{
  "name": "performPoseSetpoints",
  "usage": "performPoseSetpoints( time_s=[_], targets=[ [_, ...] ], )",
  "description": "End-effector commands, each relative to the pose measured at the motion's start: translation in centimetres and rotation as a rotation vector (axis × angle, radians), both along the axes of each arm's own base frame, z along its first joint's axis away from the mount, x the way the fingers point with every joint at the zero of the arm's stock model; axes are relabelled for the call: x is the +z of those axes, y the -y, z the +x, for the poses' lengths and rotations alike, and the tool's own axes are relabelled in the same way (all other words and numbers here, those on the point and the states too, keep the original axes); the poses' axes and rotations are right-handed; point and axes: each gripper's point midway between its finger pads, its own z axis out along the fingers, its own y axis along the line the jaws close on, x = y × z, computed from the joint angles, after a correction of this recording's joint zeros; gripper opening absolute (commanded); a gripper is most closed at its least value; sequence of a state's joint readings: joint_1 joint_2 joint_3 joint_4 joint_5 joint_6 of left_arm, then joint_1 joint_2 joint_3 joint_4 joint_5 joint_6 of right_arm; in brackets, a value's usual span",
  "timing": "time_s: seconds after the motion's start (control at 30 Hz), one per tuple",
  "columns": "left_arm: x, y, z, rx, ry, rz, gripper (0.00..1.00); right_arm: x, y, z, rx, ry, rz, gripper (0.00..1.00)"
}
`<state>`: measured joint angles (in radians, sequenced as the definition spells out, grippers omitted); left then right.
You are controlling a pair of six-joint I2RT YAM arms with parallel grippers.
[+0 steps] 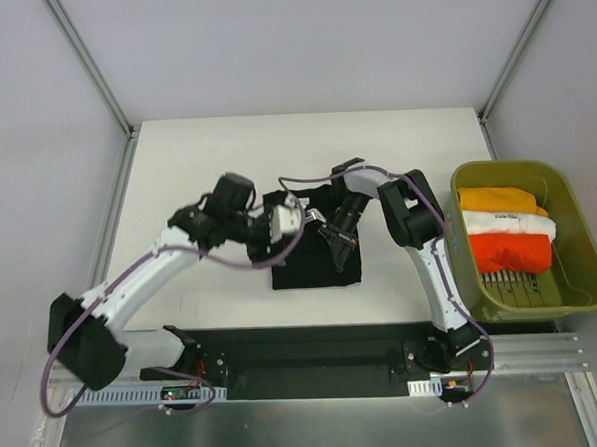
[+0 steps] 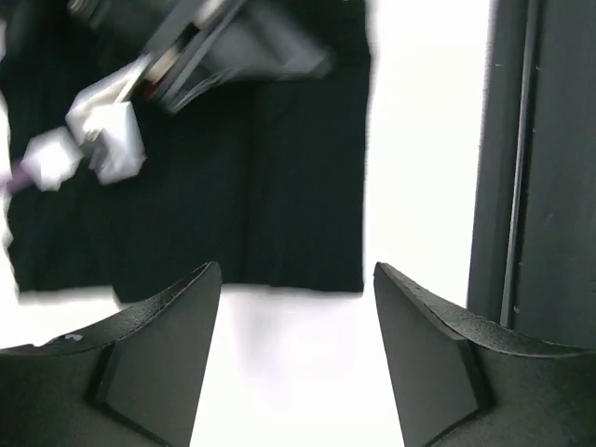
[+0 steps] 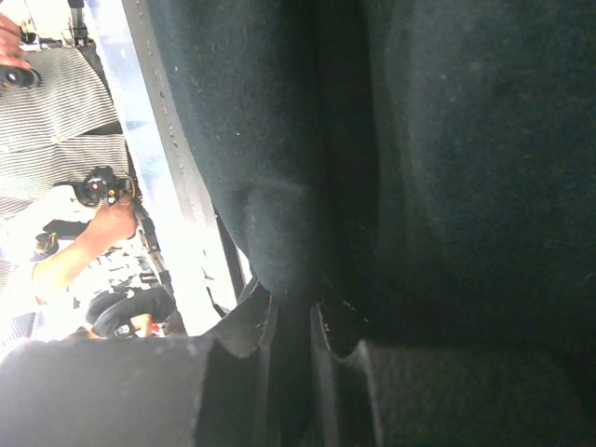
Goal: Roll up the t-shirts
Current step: Roll the T-shirt to the center of the board.
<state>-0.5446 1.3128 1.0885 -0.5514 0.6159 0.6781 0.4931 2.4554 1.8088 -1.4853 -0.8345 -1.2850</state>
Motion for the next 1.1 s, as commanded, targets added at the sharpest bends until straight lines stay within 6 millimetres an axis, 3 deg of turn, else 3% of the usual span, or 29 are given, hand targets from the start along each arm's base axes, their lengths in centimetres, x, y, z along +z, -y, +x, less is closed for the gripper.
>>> performPoseSetpoints(
  time_s=[0.0, 0.03, 0.23, 0.4, 0.5, 0.67, 0.77, 0.83, 0.9, 0.93, 0.97, 1.0, 1.03, 1.07],
  targets=[
    [-4.4, -0.2, -0.9, -0.135, 0.311, 0.152, 0.67, 1.0, 3.0, -2.2, 0.089, -0.140, -0.164, 0.07],
    [-4.4, 1.2, -1.5, -0.175, 0.359, 0.132, 0.67, 1.0, 2.9, -2.2, 0.088, -0.139, -0.164, 0.07],
    [-7.1, 2.6, -3.2, -0.222, 0.333, 0.144, 0.66, 1.0, 3.0, -2.2, 0.088, -0.141, -0.167, 0.07],
    [-10.4, 2.2, -5.1, -0.281, 0.277, 0.180, 0.66, 0.9, 2.9, -2.0, 0.085, -0.141, -0.178, 0.07],
    [-12.4, 1.8, -4.9, -0.269, 0.233, 0.243, 0.66, 0.8, 2.9, -2.0, 0.085, -0.141, -0.178, 0.07],
    [-14.0, 1.8, -4.2, -0.278, 0.213, 0.301, 0.65, 0.9, 3.0, -2.1, 0.084, -0.143, -0.181, 0.07],
    [-15.1, 1.6, -3.9, -0.281, 0.183, 0.356, 0.62, 0.8, 2.9, -2.1, 0.083, -0.143, -0.179, 0.07],
    [-16.0, 1.3, -3.9, -0.287, 0.158, 0.408, 0.54, 0.9, 2.9, -2.1, 0.083, -0.142, -0.174, 0.09],
    [-17.2, 0.4, -4.1, -0.268, 0.105, 0.470, 0.46, 1.2, 2.9, -1.9, 0.067, -0.136, -0.162, 0.19],
    [-17.2, 0.5, -4.1, -0.268, 0.095, 0.476, 0.41, 1.7, 2.7, -1.6, 0.035, -0.139, -0.152, 0.40],
    [-17.4, 0.0, -4.7, -0.282, 0.065, 0.493, 0.37, 2.3, 3.1, -0.6, -0.019, -0.131, -0.133, 0.72],
    [-17.4, 0.0, -4.9, -0.295, 0.058, 0.487, 0.34, 4.1, 3.2, 0.4, -0.065, -0.078, -0.092, 0.96],
    [-17.3, 0.1, -5.6, -0.314, 0.034, 0.469, 0.28, 5.6, 3.3, 1.5, -0.124, -0.045, -0.045, 0.96],
    [-17.2, 0.1, -5.9, -0.318, 0.020, 0.465, 0.25, 7.0, 4.7, 3.4, -0.196, 0.013, 0.005, 0.96]
  ],
)
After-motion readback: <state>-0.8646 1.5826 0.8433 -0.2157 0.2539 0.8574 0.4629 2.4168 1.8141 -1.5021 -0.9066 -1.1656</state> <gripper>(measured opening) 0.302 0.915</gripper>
